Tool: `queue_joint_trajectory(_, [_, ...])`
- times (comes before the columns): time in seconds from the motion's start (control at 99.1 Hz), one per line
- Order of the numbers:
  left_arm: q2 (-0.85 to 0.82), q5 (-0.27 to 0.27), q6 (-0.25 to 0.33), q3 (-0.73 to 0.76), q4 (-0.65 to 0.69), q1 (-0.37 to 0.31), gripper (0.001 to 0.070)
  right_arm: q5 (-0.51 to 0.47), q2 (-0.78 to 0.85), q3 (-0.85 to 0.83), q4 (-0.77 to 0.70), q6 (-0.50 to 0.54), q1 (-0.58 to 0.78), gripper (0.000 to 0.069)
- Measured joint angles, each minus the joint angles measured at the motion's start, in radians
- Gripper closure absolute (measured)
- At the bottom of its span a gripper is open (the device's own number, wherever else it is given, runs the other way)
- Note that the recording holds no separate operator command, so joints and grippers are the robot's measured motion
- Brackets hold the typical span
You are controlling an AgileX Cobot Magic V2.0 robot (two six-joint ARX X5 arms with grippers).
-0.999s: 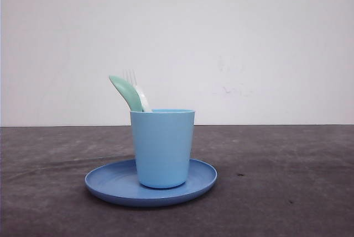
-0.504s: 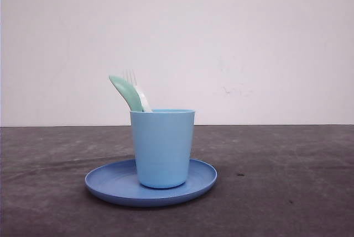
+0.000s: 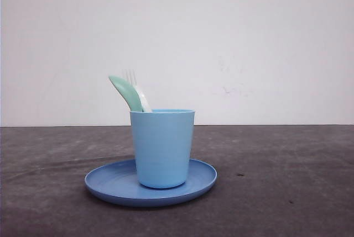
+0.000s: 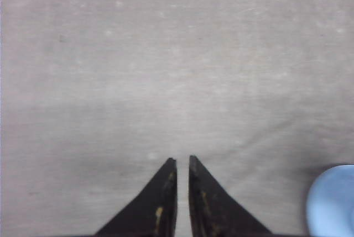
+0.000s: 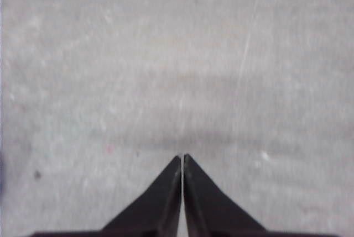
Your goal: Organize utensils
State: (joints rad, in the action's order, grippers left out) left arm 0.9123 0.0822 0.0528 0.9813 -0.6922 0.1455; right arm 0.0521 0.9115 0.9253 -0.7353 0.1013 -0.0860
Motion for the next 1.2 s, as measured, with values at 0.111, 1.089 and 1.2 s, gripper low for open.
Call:
queue_joint_trajectory(0.111, [-0.071,0.012,-0.018,-0.031,0.04,-0.066,0.0698,0.0,0.0,0.0,0.038,0.0,0.0,0.0687])
queue_joint_trajectory(1.089, [-0.909,-0.062,0.017,-0.949,0.509,-0.167,0.0698,0.0,0.0,0.0,0.403,0.0,0.0,0.0687])
queue_joint_trajectory(1.2, [-0.908,-0.062,0.018,-0.949,0.509,-0.167,0.0698,0.0,0.0,0.0,0.427,0.0,0.0,0.0687])
